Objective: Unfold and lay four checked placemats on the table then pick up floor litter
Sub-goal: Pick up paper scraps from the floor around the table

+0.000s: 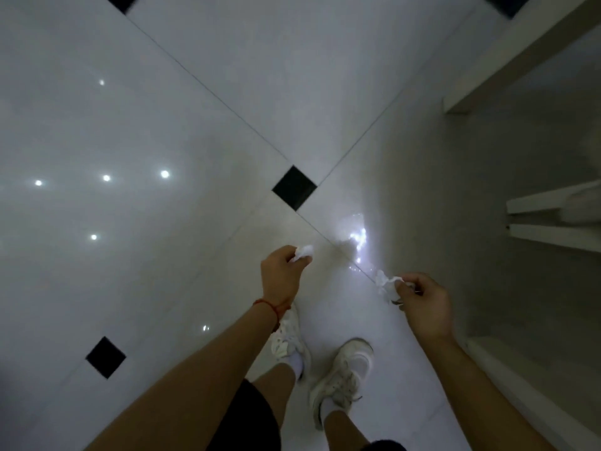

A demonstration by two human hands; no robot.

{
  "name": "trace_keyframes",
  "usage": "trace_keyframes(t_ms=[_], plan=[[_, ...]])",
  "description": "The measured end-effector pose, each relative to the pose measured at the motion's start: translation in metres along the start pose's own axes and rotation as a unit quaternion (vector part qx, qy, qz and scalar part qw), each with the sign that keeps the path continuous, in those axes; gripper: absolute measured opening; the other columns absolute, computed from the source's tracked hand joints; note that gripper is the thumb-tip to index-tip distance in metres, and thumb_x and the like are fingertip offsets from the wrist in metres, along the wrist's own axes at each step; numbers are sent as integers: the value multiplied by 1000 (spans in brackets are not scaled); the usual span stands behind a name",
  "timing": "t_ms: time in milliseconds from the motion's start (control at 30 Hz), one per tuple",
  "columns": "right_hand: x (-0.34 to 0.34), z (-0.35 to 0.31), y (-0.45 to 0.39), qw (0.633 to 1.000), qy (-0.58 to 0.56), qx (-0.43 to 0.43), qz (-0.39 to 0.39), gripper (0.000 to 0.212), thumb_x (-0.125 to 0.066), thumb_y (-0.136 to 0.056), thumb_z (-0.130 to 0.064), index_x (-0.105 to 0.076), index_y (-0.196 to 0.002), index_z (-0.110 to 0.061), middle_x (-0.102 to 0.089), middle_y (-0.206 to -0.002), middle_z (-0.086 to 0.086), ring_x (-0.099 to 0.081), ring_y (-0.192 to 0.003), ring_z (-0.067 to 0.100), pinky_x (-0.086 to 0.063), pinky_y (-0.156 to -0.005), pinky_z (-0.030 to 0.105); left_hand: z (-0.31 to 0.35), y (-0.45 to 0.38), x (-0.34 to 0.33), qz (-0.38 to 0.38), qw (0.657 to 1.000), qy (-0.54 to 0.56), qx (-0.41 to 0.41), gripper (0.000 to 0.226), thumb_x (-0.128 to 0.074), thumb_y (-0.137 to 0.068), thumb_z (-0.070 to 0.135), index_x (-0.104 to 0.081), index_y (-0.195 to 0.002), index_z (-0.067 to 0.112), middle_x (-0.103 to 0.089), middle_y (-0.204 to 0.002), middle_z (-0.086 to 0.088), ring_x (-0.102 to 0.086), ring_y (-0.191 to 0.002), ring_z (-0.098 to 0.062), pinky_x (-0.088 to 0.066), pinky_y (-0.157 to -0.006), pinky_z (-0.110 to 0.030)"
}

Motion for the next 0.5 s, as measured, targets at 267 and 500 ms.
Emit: trace_keyframes(t_ms=[267,500], plan=[[62,-189,109,997,-64,23,19,6,-57,-87,-4,-61,-83,-6,-60,-74,11,-56,-61,15,-46,-50,13,161,53,188,32,999,18,-35,38,-69,-78,14,-40,-55,7,-33,-54,-5,-30,-54,-13,-27,-46,-16],[87,-292,156,996,-72,39,47,7,-58,-86,-6,-64,-85,-4,-61,-65,0,-58,-62,16,-45,-64,27,260,65,289,82,994,39,-52,36,-69,-79,16,-51,-56,-7,-49,-55,-9,-41,-51,-8,-29,-47,-14]])
Point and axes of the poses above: each hand's wrist, its own y-axis away from the middle knuckle, its own x-axis out of the back of the hand, z = x × y, the point moved 5 cm from there along -y, towards the middle knuckle
